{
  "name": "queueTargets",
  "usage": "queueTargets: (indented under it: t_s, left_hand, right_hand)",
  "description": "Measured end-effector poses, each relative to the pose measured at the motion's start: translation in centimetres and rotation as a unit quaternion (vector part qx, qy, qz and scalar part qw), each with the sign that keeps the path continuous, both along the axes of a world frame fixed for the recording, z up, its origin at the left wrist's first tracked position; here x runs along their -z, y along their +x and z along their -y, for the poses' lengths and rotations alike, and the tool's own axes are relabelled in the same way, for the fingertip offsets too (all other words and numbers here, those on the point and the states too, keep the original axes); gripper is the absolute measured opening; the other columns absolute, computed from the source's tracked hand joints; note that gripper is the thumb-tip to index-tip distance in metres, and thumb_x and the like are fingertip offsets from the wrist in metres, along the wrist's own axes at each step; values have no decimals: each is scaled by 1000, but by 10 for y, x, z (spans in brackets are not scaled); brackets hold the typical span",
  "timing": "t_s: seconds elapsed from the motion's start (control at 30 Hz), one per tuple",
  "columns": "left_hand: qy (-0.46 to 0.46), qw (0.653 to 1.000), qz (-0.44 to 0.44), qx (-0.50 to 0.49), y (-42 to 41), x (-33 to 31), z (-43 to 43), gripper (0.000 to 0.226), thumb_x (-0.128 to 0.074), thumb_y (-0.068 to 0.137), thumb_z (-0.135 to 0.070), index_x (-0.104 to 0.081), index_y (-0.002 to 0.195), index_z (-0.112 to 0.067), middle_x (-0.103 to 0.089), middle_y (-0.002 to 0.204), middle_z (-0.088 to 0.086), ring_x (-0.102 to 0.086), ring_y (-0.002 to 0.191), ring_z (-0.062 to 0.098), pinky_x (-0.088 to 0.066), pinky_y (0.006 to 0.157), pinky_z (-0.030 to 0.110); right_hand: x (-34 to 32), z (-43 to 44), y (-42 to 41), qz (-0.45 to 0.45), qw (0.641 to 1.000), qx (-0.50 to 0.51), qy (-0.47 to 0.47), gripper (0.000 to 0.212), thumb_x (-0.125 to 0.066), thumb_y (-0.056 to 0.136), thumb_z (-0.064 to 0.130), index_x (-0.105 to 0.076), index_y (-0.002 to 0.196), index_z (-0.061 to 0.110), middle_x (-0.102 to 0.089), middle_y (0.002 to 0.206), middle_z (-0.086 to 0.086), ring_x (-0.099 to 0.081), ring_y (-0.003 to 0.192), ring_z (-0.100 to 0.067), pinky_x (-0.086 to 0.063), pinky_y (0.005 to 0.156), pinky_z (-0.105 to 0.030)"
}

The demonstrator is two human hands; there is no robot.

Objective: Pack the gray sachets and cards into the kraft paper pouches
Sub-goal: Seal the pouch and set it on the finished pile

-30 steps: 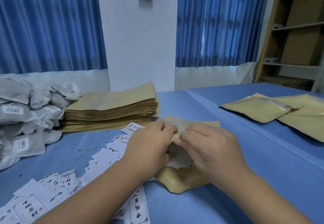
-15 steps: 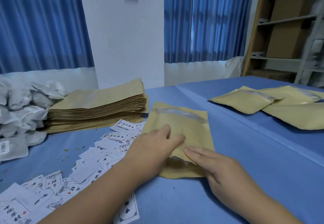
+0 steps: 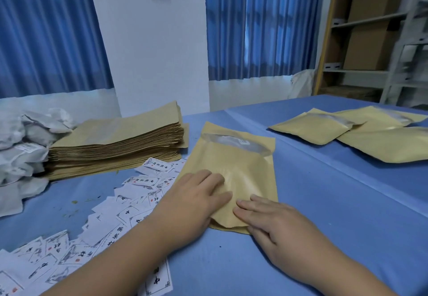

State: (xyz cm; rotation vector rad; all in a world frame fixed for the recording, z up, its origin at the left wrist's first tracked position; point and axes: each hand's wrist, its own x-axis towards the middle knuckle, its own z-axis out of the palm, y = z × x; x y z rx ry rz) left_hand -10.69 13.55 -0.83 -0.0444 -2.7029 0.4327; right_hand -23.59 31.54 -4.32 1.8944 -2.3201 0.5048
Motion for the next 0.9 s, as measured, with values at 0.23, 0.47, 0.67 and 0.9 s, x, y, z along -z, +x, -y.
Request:
queueTargets:
  t_s: [0.23, 0.47, 0.67, 0.9]
  left_hand:
    - [208, 959, 185, -49, 21, 22, 9, 55, -22, 103, -47, -1, 153, -37, 13, 158, -20, 23, 143, 1, 15, 114, 19]
    - [212, 950, 220, -72, 20, 27, 3, 52, -17, 101, -53, -3, 151, -46, 15, 156, -22, 20, 145, 4, 11, 119, 31]
    - [239, 944, 219, -67, 23, 27, -1, 53, -18, 103, -48, -5, 153, -40, 12, 158, -22, 22, 144, 5, 15, 117, 31]
    - [363, 915, 174, -18, 33, 19, 10, 42, -27, 104, -41, -35, 146, -40, -17, 153, -32, 3, 139, -17, 8, 115, 14]
  right_hand:
    - [0, 0, 0, -1, 999, 13, 36, 44, -28, 101, 44, -27, 145, 47, -13, 144, 42, -3, 142, 9, 2, 104, -4]
    - [-1, -1, 2, 2, 997, 5, 81, 53, -22, 97, 58, -17, 148, 48, -3, 148, 40, 12, 140, 11, 11, 109, -9]
    - [-2, 2, 7, -20, 999, 10, 25, 47, -30, 97, 55, -42, 141, 43, -28, 145, 35, -13, 141, 9, -3, 112, -8]
    - [-6, 1, 20, -57, 995, 66, -47, 42, -35, 89, 43, -69, 84, 18, -70, 87, 5, -65, 91, -6, -55, 73, -23]
